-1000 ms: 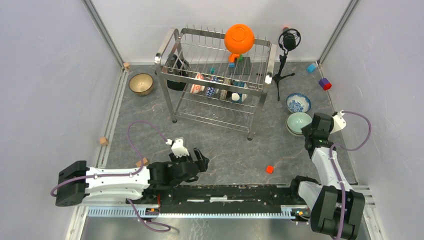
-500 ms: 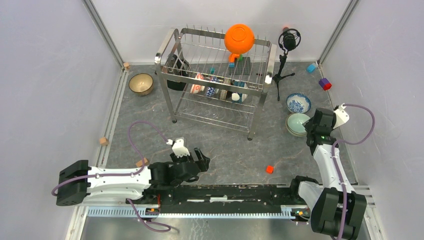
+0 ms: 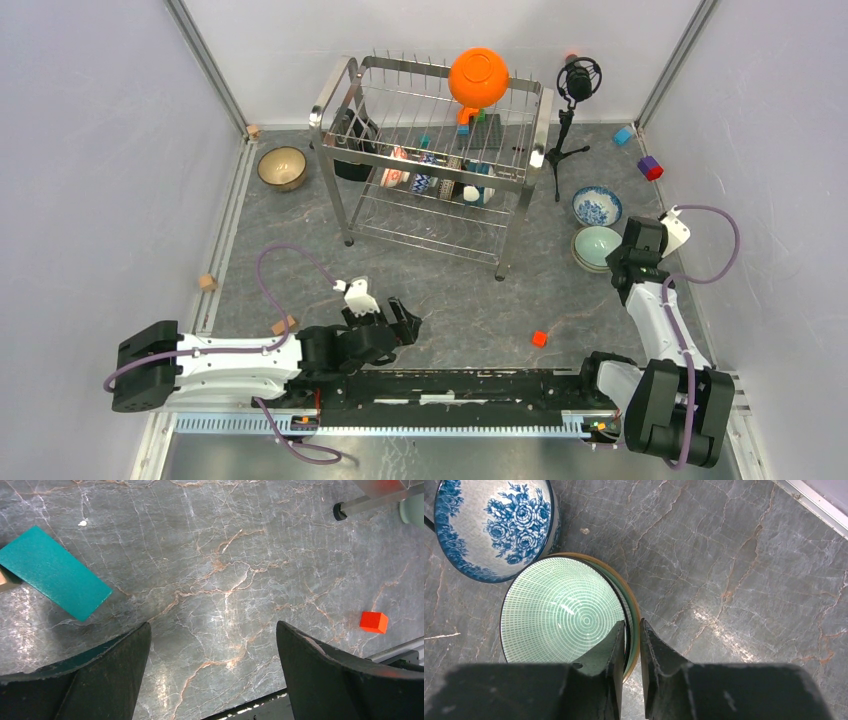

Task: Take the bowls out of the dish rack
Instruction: Place the bowl with the bowl.

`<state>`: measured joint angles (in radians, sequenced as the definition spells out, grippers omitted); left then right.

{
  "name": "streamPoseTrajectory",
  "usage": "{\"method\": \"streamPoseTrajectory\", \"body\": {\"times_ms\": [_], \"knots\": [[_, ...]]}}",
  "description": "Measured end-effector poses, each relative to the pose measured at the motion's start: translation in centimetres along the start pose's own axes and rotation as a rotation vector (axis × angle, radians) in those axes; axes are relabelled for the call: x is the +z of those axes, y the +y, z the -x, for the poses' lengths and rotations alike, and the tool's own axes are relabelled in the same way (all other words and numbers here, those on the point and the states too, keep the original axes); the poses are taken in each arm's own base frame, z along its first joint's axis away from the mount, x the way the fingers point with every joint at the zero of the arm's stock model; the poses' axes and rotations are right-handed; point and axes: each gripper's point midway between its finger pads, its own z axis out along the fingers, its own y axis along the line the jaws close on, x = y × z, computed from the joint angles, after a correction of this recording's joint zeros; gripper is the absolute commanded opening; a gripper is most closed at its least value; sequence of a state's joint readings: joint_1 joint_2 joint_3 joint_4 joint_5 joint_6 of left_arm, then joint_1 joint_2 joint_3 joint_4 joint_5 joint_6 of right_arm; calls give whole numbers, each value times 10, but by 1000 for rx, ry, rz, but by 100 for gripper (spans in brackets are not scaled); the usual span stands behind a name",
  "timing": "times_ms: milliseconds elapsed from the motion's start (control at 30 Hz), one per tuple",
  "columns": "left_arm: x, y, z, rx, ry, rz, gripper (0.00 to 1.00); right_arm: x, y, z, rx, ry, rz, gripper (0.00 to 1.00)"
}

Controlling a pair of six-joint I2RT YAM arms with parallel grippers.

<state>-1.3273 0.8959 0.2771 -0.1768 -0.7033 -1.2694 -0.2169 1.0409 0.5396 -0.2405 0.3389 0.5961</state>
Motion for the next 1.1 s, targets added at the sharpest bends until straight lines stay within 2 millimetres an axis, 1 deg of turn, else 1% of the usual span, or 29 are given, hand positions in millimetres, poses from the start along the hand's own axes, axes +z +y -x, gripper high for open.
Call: {"method": "streamPoseTrajectory", "body": {"times_ms": [100,300,500,600,700,867,1100], "knots": [[0,-1,-1,-2,3,-4,100,0,2,1,0,-1,8,16],[2,0,-4,5,10,3,100,0,4,1,1,-4,19,15],[3,0,-5,7,13,5,100,2,4,-2,3,-3,27,16],[4,0,-8,11,22,7,100,3,5,-2,6,-10,33,18],[6,1,-11,14,30,9,100,4,6,-1,9,-14,37,26],[6,1,-11,15,30,9,100,4,7,0,13,-16,46,44],[6,0,-12,15,33,9,100,-1,2,-4,1,13,22,63]]}}
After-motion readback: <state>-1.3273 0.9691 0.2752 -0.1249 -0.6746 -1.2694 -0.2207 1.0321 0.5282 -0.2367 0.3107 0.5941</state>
